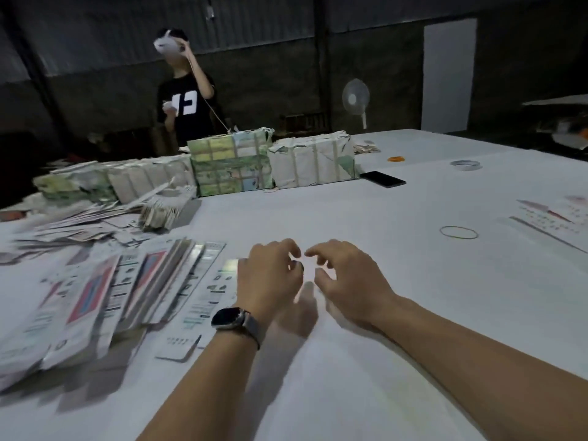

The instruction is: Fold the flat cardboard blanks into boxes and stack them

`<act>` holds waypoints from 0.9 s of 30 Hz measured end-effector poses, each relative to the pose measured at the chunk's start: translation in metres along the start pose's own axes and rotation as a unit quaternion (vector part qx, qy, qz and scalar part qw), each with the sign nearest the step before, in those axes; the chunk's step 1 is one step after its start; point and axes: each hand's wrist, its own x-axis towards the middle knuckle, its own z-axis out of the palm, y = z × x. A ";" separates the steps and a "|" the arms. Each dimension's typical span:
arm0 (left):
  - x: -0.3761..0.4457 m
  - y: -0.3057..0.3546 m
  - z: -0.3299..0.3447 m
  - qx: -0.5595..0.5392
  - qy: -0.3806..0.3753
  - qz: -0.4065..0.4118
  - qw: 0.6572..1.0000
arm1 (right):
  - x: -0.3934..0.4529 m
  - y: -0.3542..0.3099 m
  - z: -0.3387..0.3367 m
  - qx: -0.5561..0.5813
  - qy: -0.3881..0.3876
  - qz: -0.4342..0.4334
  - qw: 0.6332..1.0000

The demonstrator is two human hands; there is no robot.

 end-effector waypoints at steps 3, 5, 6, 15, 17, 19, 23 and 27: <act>0.011 -0.027 -0.004 0.083 -0.017 -0.109 0.990 | -0.005 0.014 0.003 0.026 -0.009 -0.024 0.999; 0.010 -0.042 -0.003 0.106 -0.083 -0.167 0.977 | -0.007 0.017 0.002 0.050 0.000 -0.016 0.999; 0.010 -0.047 -0.003 0.112 -0.111 -0.187 0.970 | -0.008 0.017 0.002 0.060 -0.001 -0.011 0.998; 0.009 -0.048 0.000 0.120 -0.122 -0.179 0.969 | -0.008 0.018 0.004 0.096 -0.018 0.010 0.995; 0.008 -0.046 0.000 0.124 -0.108 -0.170 0.972 | -0.008 0.017 0.004 0.098 -0.019 0.013 0.995; 0.007 -0.045 -0.001 0.125 -0.101 -0.166 0.973 | -0.008 0.015 0.003 0.098 -0.021 0.013 0.995; 0.009 -0.044 -0.004 0.120 -0.083 -0.117 0.982 | -0.009 0.014 0.003 0.095 -0.021 0.009 0.995; 0.013 -0.041 -0.014 0.122 -0.092 -0.062 0.986 | -0.010 0.015 0.002 0.093 -0.020 0.018 0.995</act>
